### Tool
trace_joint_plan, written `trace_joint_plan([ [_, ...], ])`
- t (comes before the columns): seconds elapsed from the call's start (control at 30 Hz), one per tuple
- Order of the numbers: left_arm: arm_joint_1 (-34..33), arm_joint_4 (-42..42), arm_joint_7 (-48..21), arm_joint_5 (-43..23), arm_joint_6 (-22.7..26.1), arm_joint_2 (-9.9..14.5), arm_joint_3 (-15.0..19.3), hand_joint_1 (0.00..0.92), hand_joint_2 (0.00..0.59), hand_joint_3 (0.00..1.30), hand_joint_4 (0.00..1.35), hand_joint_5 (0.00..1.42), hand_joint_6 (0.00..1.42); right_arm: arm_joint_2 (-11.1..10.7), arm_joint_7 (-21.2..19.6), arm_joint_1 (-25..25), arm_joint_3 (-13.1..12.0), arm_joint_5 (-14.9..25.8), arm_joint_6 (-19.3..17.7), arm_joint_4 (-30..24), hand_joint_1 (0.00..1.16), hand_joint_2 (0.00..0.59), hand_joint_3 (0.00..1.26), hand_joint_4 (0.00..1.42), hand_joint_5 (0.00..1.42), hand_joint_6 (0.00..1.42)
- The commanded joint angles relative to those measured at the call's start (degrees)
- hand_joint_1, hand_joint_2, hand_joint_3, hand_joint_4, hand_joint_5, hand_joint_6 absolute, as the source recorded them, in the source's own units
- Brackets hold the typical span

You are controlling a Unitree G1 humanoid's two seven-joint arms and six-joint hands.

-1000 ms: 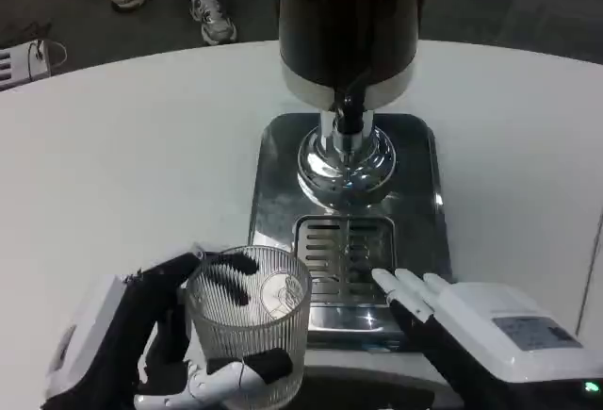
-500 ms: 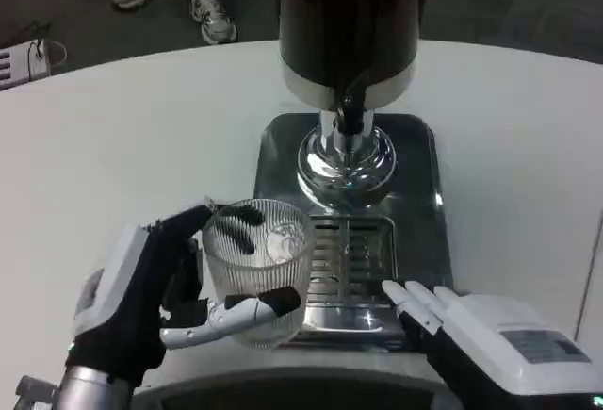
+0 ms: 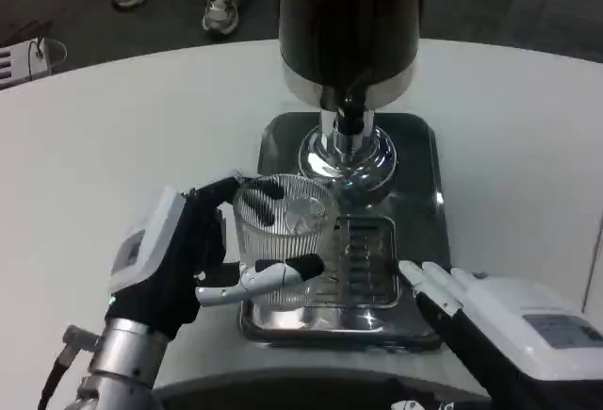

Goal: Grasp the cup under the faucet to collect the drink, then remove the cup.

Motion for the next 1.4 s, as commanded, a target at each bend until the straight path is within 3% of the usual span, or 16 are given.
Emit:
trace_joint_plan([
  [0.03, -4.0, 3.4, 2.8, 0.7, -1.1, 0.5, -1.5, 0.573, 0.0, 0.99, 1.13, 1.33, 1.42, -0.6, 1.3, 0.0, -0.9, 1.4, -0.6, -1.3, 0.55, 0.444, 0.02, 0.0, 0.0, 0.0],
  [0.77, -13.6, 15.9, 7.7, 5.0, 0.7, -0.1, -9.0, 0.573, 0.0, 0.98, 1.11, 1.3, 1.42, -0.6, 1.1, 3.2, -4.4, 5.1, -2.5, -3.6, 0.55, 0.444, 0.02, 0.0, 0.0, 0.0],
  [1.17, -13.5, 15.2, 6.2, 4.5, 3.0, 0.4, -10.8, 0.485, 0.0, 0.78, 0.82, 1.1, 1.39, 0.0, 1.0, 4.5, -6.3, 6.9, -3.9, -3.6, 0.55, 0.444, 0.02, 0.0, 0.0, 0.0],
  [1.3, -13.0, 14.1, 6.7, 4.6, 3.9, 0.6, -10.9, 0.323, 0.038, 0.65, 0.62, 0.95, 1.28, 0.0, 1.0, 4.7, -6.9, 7.6, -4.1, -3.6, 0.55, 0.444, 0.02, 0.0, 0.0, 0.0],
  [1.4, -12.9, 13.3, 6.8, 4.6, 4.5, 0.6, -10.9, 0.269, 0.043, 0.6, 0.52, 0.85, 1.22, -0.1, 1.1, 4.8, -7.1, 8.2, -4.0, -3.6, 0.55, 0.444, 0.02, 0.0, 0.0, 0.0],
])
